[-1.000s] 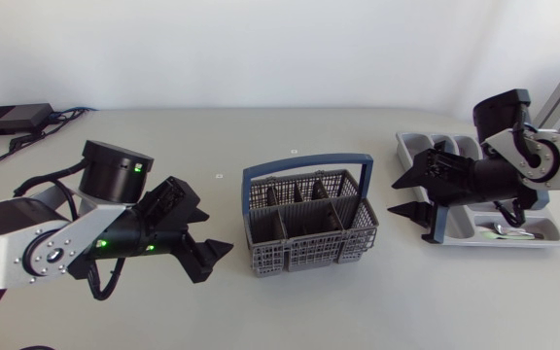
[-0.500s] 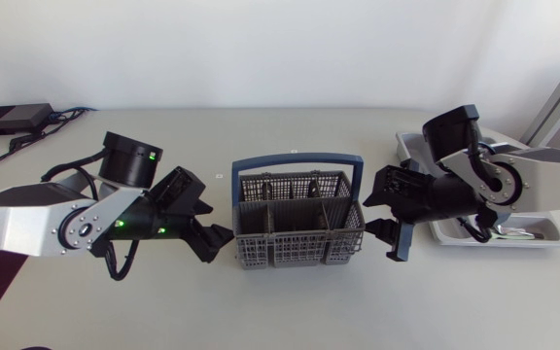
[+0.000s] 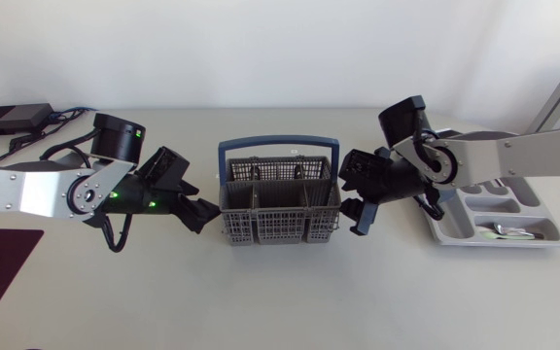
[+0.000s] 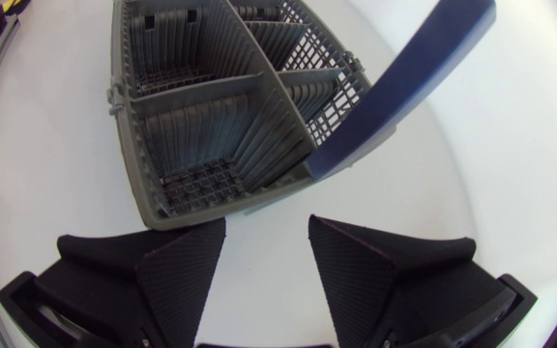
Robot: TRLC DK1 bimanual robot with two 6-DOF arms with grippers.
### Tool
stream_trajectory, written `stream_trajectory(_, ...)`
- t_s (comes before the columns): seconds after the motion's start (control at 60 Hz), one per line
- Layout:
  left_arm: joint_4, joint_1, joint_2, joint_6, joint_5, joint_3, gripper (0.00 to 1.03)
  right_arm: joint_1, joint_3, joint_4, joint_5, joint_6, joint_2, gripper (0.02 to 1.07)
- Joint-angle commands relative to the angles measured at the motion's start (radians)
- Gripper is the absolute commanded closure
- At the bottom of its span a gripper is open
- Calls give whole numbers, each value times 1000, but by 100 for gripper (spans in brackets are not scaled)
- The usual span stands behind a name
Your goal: Sort the cutlery from the basket into the organizer compartments.
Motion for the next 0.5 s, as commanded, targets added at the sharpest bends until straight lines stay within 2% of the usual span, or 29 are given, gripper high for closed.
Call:
stream_trajectory(0.0, 17, 0, 22, 15, 32, 43, 9, 17, 40, 24, -11, 42, 40, 43)
stream_trajectory(0.483, 14, 20, 49, 17, 32, 58, 8, 17, -12, 36, -5, 38, 9, 43)
